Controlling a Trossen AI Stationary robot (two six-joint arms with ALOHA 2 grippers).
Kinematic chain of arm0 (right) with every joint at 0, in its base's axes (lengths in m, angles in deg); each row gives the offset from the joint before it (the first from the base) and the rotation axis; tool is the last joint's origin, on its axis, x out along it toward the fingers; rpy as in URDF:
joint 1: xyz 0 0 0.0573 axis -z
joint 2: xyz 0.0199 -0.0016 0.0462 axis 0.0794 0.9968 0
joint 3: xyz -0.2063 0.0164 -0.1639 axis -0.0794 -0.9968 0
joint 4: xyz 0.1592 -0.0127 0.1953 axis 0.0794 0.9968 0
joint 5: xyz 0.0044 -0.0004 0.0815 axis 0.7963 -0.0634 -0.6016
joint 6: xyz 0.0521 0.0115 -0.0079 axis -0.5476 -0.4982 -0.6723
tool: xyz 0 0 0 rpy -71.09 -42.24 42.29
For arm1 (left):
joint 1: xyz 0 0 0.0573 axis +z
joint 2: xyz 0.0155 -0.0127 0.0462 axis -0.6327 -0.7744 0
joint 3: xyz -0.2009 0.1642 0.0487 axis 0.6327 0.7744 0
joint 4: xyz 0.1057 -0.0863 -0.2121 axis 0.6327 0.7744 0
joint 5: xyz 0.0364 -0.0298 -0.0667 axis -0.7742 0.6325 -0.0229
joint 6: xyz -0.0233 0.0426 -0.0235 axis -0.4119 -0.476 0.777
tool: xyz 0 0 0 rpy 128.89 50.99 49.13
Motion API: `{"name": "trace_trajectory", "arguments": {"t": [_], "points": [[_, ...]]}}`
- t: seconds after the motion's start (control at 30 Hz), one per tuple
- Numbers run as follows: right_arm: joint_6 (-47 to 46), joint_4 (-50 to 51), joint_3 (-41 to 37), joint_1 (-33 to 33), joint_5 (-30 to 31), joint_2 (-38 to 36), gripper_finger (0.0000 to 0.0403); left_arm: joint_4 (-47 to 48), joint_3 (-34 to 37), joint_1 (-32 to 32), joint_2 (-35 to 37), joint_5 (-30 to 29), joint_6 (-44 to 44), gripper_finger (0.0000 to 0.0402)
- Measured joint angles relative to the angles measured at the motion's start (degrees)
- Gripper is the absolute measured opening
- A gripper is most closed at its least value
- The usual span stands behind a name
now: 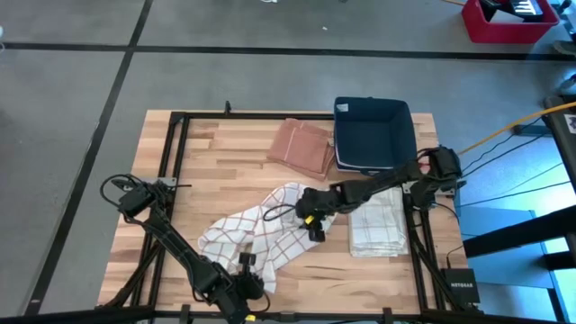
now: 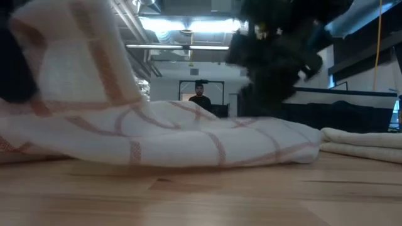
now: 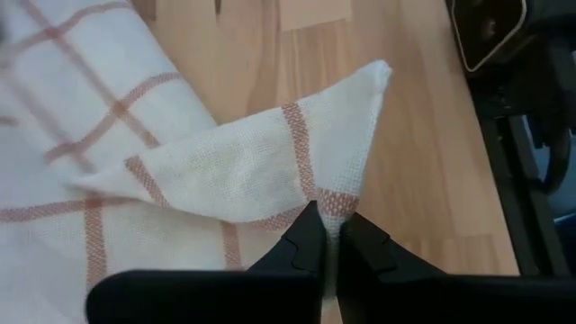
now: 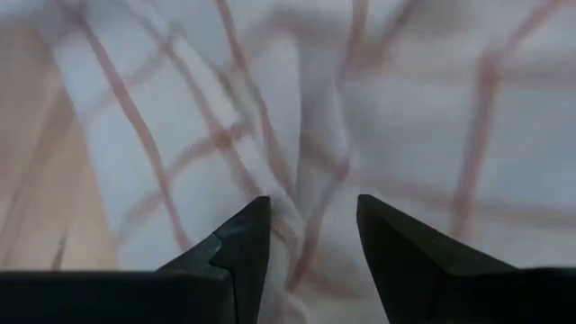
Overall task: Fold towel
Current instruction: Fold the white towel
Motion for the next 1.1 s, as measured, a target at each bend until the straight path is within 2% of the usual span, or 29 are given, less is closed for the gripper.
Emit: {"name": "trace_trajectory", "arguments": {"t": [0.1,0.17,0.43,0.73,0.93,1.03,1.1], "points": [[-0.37,5.8,-0.11,0.31,-7.69,0.3,0.017,0.14,0.0,0.02,0.0,-0.02,1.45,0.0005],[-1.74,8.64,-0.09,-0.57,-10.61,-0.95,0.017,0.24,-0.01,0.02,0.0,-0.02,2.06,0.0007],[-10.25,12.46,-0.07,-10.93,-11.31,-4.07,0.017,1.03,-0.02,0.0,0.02,-0.02,3.32,0.0005],[-19.65,12.48,0.11,-26.0,-0.86,-1.8,0.017,1.88,-0.02,0.0,0.02,-0.04,3.56,0.0003],[-19.27,25.31,7.61,-28.69,2.69,-3.66,0.017,1.86,-0.02,0.2,0.02,-0.07,2.63,0.0008],[-14.63,34.73,12.8,-27.8,10.27,-4.42,0.017,1.65,-0.02,0.2,0.02,-0.08,0.94,0.0004],[-10.87,39.35,15.38,-26.95,18.36,-4.65,0.017,1.66,-0.02,0.2,0.02,-0.08,0.79,0.0003]]}}
